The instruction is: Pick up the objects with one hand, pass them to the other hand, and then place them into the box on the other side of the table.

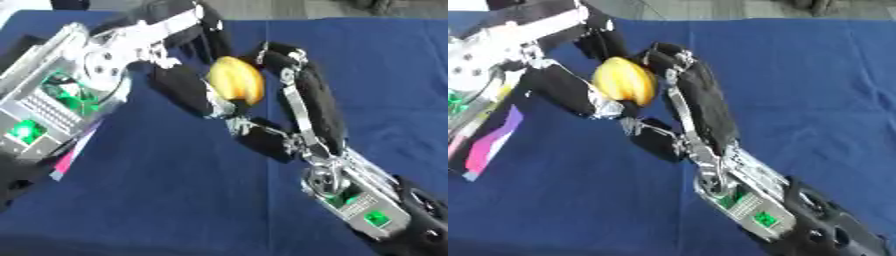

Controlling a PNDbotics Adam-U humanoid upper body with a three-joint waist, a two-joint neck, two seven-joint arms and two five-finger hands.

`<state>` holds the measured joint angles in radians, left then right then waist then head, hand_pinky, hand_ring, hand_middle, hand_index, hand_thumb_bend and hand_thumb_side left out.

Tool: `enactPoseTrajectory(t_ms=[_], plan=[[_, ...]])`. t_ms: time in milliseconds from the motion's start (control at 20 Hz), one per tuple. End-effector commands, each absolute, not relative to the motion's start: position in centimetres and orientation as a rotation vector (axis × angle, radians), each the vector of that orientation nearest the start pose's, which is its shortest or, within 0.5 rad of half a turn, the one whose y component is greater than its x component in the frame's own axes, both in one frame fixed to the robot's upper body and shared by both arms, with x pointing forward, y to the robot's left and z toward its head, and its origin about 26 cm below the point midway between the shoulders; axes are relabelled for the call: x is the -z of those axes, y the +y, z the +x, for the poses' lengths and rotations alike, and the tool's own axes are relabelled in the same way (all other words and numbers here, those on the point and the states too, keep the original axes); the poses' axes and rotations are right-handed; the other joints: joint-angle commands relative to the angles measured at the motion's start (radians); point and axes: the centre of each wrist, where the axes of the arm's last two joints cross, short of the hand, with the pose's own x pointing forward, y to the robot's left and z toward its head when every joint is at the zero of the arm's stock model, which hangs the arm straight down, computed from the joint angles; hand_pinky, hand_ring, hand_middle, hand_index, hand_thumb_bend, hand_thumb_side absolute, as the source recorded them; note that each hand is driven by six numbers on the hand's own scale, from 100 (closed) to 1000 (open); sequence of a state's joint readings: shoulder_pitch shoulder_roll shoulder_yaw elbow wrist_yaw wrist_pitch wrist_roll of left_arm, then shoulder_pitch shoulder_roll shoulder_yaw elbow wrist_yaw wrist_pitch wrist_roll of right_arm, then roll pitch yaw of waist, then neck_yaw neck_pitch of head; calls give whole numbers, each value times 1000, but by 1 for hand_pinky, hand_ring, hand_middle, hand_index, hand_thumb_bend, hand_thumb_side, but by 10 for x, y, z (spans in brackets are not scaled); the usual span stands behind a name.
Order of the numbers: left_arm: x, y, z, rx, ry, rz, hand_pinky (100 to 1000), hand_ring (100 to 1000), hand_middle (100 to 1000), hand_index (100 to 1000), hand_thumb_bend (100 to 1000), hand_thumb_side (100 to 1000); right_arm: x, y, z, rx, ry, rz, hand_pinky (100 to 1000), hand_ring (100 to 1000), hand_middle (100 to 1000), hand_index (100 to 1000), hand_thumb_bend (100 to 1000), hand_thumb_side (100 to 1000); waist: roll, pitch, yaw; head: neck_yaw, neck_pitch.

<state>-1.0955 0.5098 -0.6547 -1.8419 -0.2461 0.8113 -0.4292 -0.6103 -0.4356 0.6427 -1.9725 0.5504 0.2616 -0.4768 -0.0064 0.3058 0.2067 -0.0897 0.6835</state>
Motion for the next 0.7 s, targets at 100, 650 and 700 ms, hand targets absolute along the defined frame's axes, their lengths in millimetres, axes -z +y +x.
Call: enactPoseTrajectory(t_ms=[100,650,700], plan=[[-322,87,312,1418,-1454,432,683,552,459,475,385,100,-211,-112,275,958,3321,867,734,539,462,584,100,100,3,-15,-1,0,-2],[-318,89,322,1365,-1448,435,581,440,313,353,574,100,-210,-114,276,933,3307,867,732,546,470,593,100,100,3,-16,-4,4,1],[-318,89,321,1360,-1456,434,576,438,310,351,577,100,-210,-114,276,940,3304,869,733,551,476,600,100,100,3,-16,-4,4,1]])
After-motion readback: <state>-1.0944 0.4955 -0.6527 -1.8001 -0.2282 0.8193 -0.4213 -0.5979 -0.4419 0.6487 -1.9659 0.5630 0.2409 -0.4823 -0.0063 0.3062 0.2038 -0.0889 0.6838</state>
